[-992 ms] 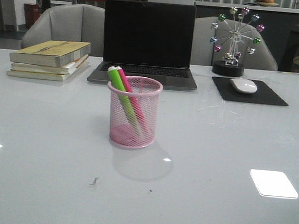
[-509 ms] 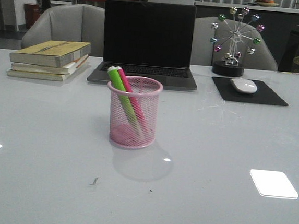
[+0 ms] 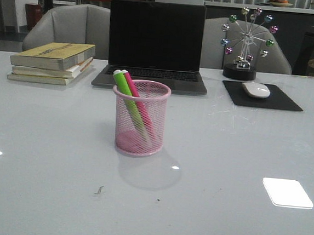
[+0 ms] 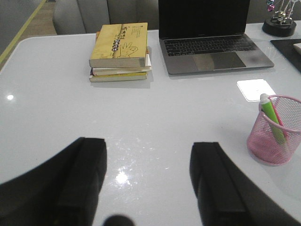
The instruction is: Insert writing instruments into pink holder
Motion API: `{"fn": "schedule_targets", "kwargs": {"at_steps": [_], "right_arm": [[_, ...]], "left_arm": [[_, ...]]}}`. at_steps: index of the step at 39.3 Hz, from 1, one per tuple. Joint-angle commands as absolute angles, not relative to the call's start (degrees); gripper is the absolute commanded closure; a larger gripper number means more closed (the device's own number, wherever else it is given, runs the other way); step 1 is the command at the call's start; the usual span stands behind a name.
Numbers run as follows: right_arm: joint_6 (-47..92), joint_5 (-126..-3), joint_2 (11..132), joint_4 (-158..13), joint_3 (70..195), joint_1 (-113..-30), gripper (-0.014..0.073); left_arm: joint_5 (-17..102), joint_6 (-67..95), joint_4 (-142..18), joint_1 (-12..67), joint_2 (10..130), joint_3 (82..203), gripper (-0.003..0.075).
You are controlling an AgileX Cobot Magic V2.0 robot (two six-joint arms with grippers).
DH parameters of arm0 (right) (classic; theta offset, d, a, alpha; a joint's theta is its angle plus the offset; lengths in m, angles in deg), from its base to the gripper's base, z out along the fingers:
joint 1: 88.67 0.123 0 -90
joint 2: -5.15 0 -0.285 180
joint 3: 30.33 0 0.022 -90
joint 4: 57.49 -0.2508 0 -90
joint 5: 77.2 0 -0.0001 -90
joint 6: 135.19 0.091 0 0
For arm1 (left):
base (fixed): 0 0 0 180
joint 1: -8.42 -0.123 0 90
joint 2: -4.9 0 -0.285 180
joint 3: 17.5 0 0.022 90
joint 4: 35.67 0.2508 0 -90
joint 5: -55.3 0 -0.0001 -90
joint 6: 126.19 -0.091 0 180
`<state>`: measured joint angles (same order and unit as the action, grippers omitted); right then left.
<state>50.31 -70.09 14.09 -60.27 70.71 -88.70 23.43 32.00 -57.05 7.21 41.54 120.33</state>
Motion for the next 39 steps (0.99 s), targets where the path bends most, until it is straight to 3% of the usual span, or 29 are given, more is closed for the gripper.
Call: {"fn": "schedule_targets", "kwargs": {"at_steps": [1,39], "right_arm": [[50.3,-75.1,12.1,-59.6,70.6,-89.1,0.0536],[50.3,-74.1,11.3,-59.6,70.6,-89.0,0.0536]], "left_arm": [[28.0,32.5,-58.3,7.4,41.6,122.0,0.0264],[27.9,32.5,-58.3,7.4,41.7,122.0,0.0264]]}}
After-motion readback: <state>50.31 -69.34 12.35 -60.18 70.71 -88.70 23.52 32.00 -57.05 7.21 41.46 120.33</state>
